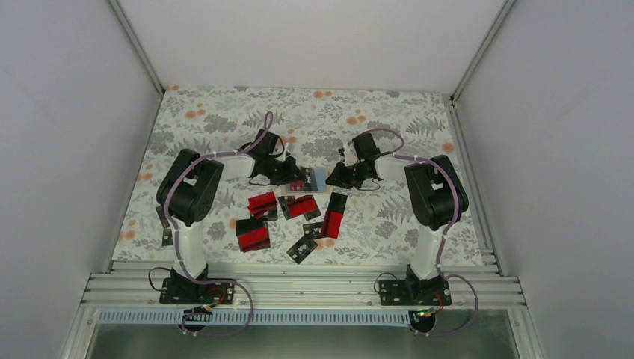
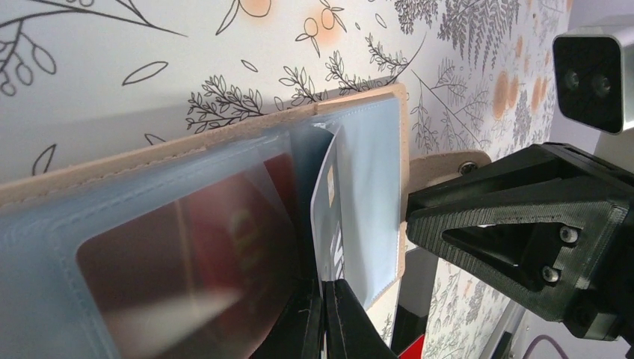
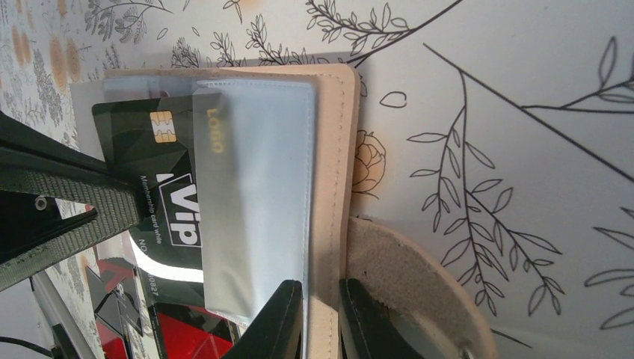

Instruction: Put the credit cards into the card holder

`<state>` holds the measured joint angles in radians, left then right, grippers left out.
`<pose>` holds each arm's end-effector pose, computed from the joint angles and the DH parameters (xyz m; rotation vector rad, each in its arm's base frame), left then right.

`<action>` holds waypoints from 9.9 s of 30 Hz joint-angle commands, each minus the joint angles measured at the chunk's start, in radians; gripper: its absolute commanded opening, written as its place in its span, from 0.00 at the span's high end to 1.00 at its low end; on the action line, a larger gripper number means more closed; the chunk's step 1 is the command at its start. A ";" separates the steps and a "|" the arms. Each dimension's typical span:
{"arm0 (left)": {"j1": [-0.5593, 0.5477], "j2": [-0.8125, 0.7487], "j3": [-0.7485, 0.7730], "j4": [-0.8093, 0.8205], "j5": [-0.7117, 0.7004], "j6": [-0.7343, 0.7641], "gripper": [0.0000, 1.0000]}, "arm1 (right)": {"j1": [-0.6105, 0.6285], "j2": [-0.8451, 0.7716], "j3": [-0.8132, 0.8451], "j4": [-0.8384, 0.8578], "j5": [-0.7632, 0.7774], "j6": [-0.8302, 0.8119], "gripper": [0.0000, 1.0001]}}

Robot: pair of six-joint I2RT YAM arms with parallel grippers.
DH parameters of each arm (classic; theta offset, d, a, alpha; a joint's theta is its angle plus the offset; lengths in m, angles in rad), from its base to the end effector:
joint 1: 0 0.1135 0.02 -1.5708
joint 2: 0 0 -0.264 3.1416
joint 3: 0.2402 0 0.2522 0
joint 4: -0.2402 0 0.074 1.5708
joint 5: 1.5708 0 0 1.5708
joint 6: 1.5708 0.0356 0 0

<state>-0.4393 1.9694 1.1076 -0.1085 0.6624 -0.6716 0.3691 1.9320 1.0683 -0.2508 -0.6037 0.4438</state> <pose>0.3393 -0.1836 0.1257 -0.0275 2.7270 -1.2351 0.3318 0.1500 0.1205 -0.0969 2.7810 1.0485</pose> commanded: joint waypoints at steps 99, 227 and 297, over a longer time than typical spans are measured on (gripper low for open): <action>-0.090 -0.660 -0.210 -0.372 -0.503 0.337 0.12 | 0.014 -0.331 -0.020 -0.238 0.143 -0.043 0.68; 0.015 -0.252 -0.070 0.049 -0.038 0.220 0.32 | 0.077 0.040 0.173 -0.196 0.121 -0.090 0.96; -0.075 -0.217 -0.105 0.059 -0.146 0.230 0.43 | 0.077 0.058 0.249 -0.254 0.129 -0.102 0.96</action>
<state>-0.4931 1.7458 0.9890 -0.0982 0.4755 -0.4316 0.4339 1.9644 1.2831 -0.4953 -0.4717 0.3481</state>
